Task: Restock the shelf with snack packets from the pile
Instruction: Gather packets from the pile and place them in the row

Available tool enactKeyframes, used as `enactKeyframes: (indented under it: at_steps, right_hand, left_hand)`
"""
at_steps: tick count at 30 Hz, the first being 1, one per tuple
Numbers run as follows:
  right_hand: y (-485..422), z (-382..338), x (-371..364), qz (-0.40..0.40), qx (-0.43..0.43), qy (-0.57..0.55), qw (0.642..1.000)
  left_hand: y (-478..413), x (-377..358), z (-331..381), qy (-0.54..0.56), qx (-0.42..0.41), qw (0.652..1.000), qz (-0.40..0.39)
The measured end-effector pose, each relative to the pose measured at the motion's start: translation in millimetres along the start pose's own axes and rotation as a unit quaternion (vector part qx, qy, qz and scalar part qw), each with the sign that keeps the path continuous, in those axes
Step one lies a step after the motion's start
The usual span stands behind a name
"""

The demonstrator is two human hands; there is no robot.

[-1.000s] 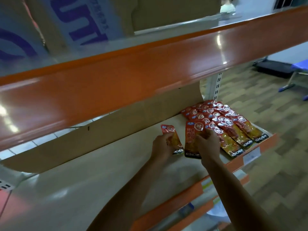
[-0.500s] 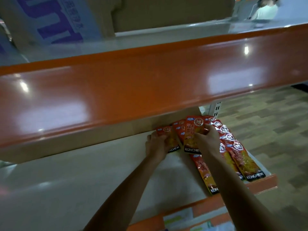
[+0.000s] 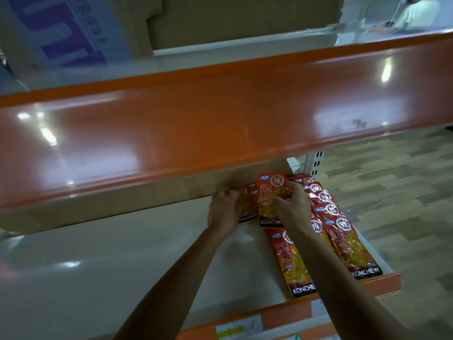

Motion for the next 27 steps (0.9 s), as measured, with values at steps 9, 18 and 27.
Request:
enactKeyframes:
  at_steps: [9,18,27]
  right_hand:
    - [3.6,-13.9,-31.1,-0.051,0.069,0.068,0.994]
    - [8.9,-18.2,-44.3,-0.084,0.182,0.336,0.920]
    - [12.0,-4.0,-51.1,-0.111,0.190,0.413,0.884]
  left_hand:
    - [25.7,6.2,17.7,0.328,0.032,0.944,0.033]
    - [34.1,2.3,-23.8,0.238,0.130,0.962,0.039]
    - [29.6,-2.5,-11.8,0.076,0.099,0.992,0.018]
Point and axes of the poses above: each hand's wrist, its own y-axis away from the middle knuckle, its own x-axis out of the back of the hand, z = x × y, the point moved 9 cm from there along -y, towards the middle knuckle, and after that the axes turned 2 degrees about y, right-handed, at the moved point
